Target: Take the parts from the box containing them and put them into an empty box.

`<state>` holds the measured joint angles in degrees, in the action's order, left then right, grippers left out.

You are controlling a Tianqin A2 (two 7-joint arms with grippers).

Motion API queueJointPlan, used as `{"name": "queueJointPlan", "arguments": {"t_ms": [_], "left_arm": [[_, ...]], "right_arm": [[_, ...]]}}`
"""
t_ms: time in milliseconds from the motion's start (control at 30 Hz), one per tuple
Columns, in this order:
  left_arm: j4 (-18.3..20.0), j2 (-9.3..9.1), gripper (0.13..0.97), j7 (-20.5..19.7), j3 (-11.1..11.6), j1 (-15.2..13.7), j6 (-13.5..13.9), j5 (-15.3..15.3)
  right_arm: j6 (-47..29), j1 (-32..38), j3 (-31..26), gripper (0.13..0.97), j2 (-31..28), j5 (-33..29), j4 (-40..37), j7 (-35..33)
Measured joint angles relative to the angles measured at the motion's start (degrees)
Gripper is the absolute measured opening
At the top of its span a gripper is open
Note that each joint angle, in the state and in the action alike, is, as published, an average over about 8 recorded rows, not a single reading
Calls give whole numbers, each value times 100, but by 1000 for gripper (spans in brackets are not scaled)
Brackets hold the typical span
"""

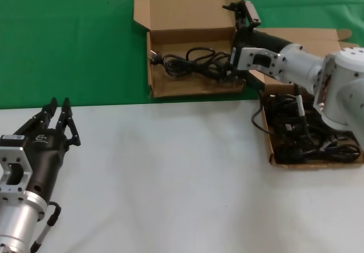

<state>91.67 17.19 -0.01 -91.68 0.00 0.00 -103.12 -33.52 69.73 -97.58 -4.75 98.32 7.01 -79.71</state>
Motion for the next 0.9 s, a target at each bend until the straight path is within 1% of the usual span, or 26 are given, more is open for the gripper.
{"name": "queueJointPlan", "arguments": {"t_ms": [233, 267, 533, 567, 833, 867, 900], "left_arm": [[0, 0, 253, 0, 0, 0, 0, -1], [0, 0, 253, 0, 0, 0, 0, -1], [0, 0, 408, 0, 0, 0, 0, -1], [0, 0, 408, 0, 0, 0, 0, 0], [0, 0, 624, 2, 0, 0, 0, 0], [0, 0, 624, 2, 0, 0, 0, 0], [0, 0, 646, 2, 0, 0, 0, 0]], "right_arm": [[311, -653, 55, 953, -116, 45, 787, 742], [357, -749, 63, 955, -133, 51, 904, 852], [741, -1542, 130, 966, -275, 106, 1871, 1763], [788, -1639, 139, 966, -292, 113, 1989, 1873], [1171, -2437, 206, 966, -435, 168, 2958, 2784], [1218, -2534, 214, 966, -452, 175, 3076, 2895], [1266, -2635, 223, 966, -470, 182, 3198, 3010]]}}
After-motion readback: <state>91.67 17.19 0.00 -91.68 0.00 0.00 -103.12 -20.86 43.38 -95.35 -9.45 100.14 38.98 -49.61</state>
